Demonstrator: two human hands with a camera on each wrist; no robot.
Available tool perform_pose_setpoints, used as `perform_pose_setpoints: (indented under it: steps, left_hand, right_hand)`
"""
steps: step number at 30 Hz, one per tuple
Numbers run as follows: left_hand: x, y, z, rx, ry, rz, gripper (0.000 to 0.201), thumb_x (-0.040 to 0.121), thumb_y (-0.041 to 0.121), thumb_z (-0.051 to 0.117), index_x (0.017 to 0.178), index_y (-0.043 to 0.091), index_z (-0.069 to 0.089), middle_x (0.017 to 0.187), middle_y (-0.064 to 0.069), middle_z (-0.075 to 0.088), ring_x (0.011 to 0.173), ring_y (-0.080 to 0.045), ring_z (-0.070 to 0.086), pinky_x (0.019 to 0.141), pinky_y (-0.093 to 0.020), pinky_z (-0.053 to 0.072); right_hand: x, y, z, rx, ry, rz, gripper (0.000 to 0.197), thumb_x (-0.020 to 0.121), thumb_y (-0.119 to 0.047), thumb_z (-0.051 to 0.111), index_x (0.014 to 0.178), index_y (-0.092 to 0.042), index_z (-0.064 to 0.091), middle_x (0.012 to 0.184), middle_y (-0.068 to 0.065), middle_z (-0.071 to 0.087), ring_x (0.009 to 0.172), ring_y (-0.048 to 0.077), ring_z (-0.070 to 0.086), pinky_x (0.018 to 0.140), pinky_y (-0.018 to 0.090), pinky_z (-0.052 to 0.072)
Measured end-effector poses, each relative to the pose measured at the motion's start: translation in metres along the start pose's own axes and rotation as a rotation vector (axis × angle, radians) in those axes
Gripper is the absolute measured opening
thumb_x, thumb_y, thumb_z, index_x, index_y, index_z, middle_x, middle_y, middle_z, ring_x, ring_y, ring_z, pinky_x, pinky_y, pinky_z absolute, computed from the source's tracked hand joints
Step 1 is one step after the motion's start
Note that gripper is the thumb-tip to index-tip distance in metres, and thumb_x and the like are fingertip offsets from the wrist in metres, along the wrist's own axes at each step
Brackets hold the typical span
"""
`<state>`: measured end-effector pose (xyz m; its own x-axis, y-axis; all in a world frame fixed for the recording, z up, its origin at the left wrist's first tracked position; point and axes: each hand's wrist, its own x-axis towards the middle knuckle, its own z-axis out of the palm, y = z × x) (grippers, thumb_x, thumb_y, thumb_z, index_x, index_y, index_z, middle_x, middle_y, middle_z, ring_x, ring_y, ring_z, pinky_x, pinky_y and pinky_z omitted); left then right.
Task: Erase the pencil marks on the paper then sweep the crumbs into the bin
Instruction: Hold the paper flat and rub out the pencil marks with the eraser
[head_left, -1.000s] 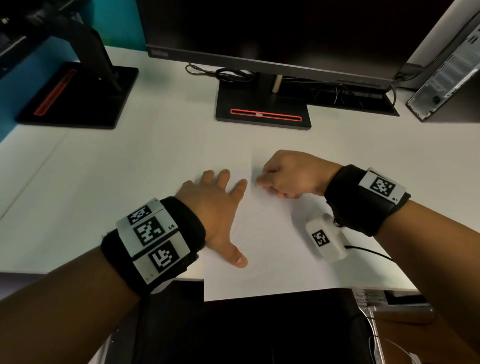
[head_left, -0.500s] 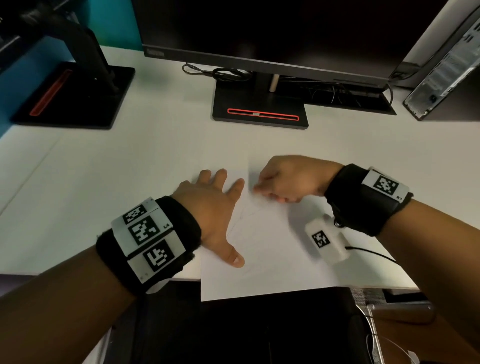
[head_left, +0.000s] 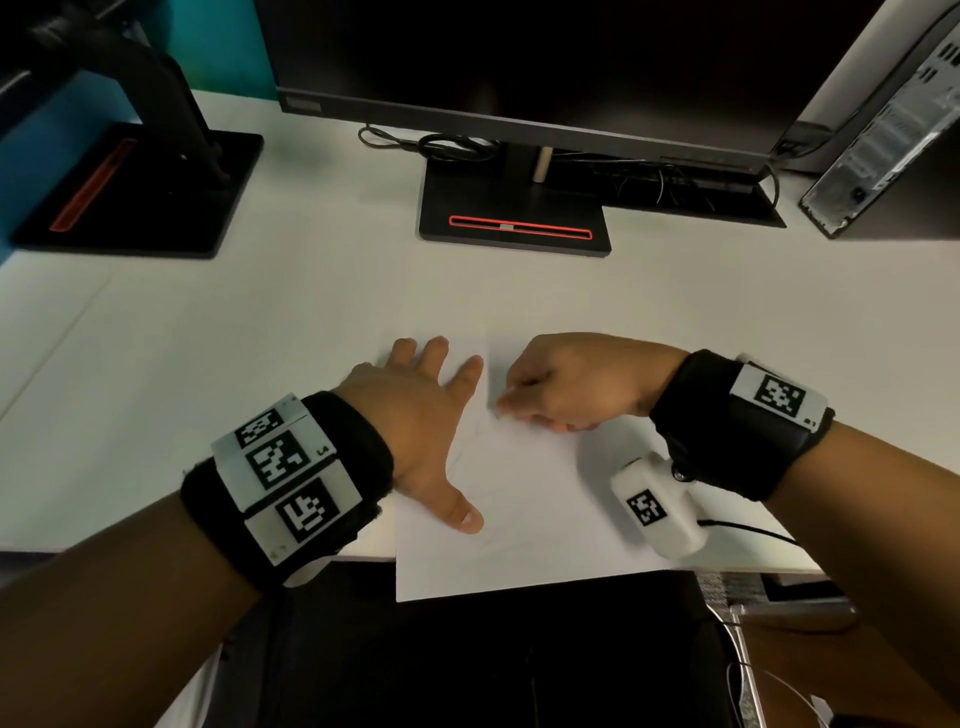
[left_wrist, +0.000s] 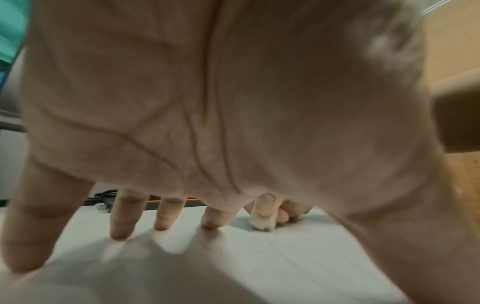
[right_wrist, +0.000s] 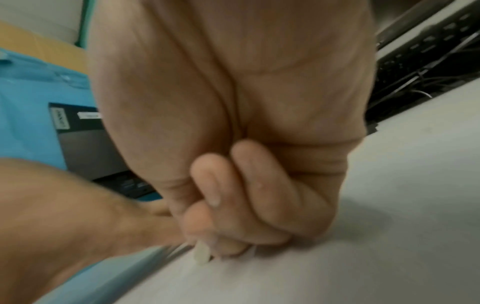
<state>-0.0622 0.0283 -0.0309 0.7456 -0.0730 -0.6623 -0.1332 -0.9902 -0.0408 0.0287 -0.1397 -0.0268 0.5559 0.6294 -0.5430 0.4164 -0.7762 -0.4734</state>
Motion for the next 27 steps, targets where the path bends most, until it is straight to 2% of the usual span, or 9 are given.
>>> perform_pose_setpoints:
  steps: [2,5,9,13,15,18,22,24,27]
  left_hand:
    - [0.0,0.0,0.0,0.001,0.003,0.001,0.149,0.058,0.087,0.069,0.155,0.027,-0.027,0.165,-0.008,-0.026,0.153,-0.034,-0.016,0.121,-0.055,0.021]
    - [-0.001,0.0,0.0,0.001,0.01,0.002,0.149,0.059,0.087,0.069,0.155,0.026,-0.026,0.165,-0.008,-0.024,0.153,-0.034,-0.015,0.121,-0.055,0.021]
    - [0.0,0.0,0.0,0.0,0.0,0.001,0.149,0.059,0.087,0.068,0.155,0.027,-0.027,0.165,-0.008,-0.026,0.153,-0.034,-0.017,0.121,-0.055,0.022]
    - [-0.001,0.0,0.0,-0.001,-0.003,-0.006,0.149,0.059,0.087,0.069,0.155,0.027,-0.028,0.165,-0.008,-0.026,0.153,-0.034,-0.018,0.122,-0.055,0.02]
    - [-0.001,0.0,0.001,-0.002,0.002,-0.001,0.149,0.059,0.087,0.069,0.155,0.027,-0.027,0.165,-0.008,-0.026,0.153,-0.034,-0.017,0.122,-0.054,0.021]
    - [0.001,0.0,0.001,0.0,0.01,0.002,0.149,0.059,0.088,0.068,0.155,0.027,-0.027,0.165,-0.008,-0.025,0.153,-0.033,-0.017,0.121,-0.054,0.022]
    - [0.001,0.001,0.0,0.004,0.003,-0.004,0.15,0.058,0.088,0.069,0.155,0.027,-0.028,0.165,-0.008,-0.026,0.153,-0.033,-0.018,0.121,-0.054,0.021]
    - [0.0,0.0,0.0,0.006,0.006,-0.004,0.149,0.058,0.088,0.068,0.155,0.027,-0.028,0.165,-0.008,-0.025,0.153,-0.033,-0.017,0.121,-0.054,0.022]
    - [0.0,0.001,0.0,0.013,0.005,-0.004,0.149,0.059,0.088,0.068,0.155,0.027,-0.028,0.165,-0.008,-0.025,0.153,-0.034,-0.016,0.12,-0.053,0.024]
  right_hand:
    - [0.002,0.005,-0.006,0.04,0.048,0.038,0.039,0.097,-0.035,0.057,0.07,-0.007,0.062,0.058,0.003,0.054,0.049,0.017,0.045,0.047,0.023,0.042]
    - [0.002,0.005,-0.008,-0.026,0.142,0.036,0.043,0.096,-0.036,0.054,0.071,-0.003,0.062,0.058,0.003,0.056,0.051,0.018,0.048,0.053,0.028,0.045]
    - [-0.006,-0.003,0.006,-0.006,-0.017,-0.023,0.038,0.097,-0.036,0.055,0.067,-0.013,0.058,0.056,0.0,0.054,0.048,0.015,0.045,0.051,0.026,0.044]
    - [0.002,0.007,-0.011,-0.056,0.133,0.025,0.041,0.097,-0.037,0.053,0.065,-0.012,0.06,0.053,0.0,0.055,0.047,0.017,0.047,0.057,0.031,0.047]
    - [0.002,0.004,-0.005,-0.101,0.097,-0.012,0.042,0.096,-0.038,0.052,0.062,-0.015,0.056,0.053,-0.003,0.055,0.05,0.017,0.047,0.059,0.032,0.046]
    - [-0.005,0.002,0.003,-0.053,-0.042,-0.03,0.038,0.096,-0.036,0.056,0.063,-0.015,0.056,0.054,-0.002,0.054,0.048,0.016,0.046,0.056,0.03,0.045]
    - [-0.004,0.01,-0.008,-0.03,0.081,-0.004,0.04,0.096,-0.036,0.055,0.067,-0.009,0.059,0.056,0.002,0.056,0.049,0.017,0.046,0.057,0.034,0.046]
    - [-0.007,0.005,0.0,-0.084,0.05,-0.041,0.041,0.096,-0.038,0.053,0.066,-0.01,0.058,0.056,-0.001,0.055,0.052,0.017,0.047,0.059,0.035,0.047]
    - [-0.012,0.006,0.005,-0.038,-0.035,-0.044,0.04,0.096,-0.037,0.055,0.064,-0.013,0.055,0.054,0.0,0.052,0.049,0.017,0.044,0.056,0.031,0.043]
